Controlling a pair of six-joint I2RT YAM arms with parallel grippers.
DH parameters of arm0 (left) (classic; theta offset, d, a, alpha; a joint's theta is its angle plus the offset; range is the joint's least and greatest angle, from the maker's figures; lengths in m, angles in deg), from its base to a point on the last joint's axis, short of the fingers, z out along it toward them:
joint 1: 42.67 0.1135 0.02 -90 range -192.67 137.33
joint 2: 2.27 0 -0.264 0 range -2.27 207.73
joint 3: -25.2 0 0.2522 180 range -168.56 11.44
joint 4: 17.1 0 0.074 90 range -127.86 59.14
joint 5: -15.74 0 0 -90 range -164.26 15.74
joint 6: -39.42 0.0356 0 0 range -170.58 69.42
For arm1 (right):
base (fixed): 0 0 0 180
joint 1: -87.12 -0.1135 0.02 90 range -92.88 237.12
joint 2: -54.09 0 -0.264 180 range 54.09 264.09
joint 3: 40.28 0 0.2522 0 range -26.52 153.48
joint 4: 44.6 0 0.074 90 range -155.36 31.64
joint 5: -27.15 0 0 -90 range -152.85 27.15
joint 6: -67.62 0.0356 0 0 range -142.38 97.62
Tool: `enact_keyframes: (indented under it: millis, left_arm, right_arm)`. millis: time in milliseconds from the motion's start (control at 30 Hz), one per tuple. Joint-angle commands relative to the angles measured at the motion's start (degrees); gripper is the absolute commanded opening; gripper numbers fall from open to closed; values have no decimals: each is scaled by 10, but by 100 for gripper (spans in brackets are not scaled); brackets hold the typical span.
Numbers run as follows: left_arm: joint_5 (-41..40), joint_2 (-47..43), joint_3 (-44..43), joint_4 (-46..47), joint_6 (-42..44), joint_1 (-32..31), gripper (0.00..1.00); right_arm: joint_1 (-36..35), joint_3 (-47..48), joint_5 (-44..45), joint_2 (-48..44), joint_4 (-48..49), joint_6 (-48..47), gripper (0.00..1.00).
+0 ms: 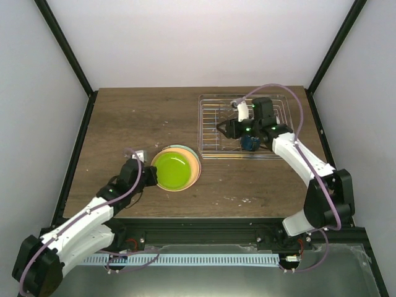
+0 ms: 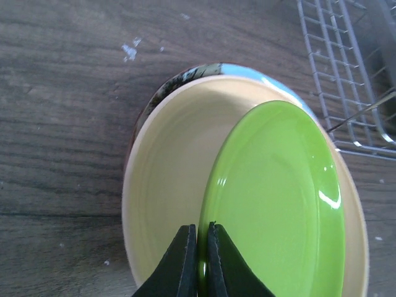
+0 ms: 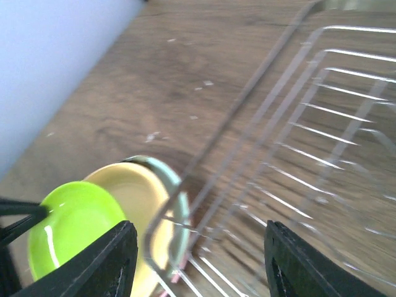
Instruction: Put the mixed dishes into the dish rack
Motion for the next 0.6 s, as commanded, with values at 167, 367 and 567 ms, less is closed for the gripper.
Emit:
enact_keyframes:
  millis: [167,367,567]
  left_arm:
    - [32,-61,-44,-35,18,3,0]
    - [40,-90,-56,-58,28,3,0]
    - [73,-108,-70,-55,42,3,0]
  right_arm:
    - [-64,34,-189,82,48,-9,57]
    - [-76,45,-226,116,46,-20,57]
    - [-100,64,-249,142,28,-47,61]
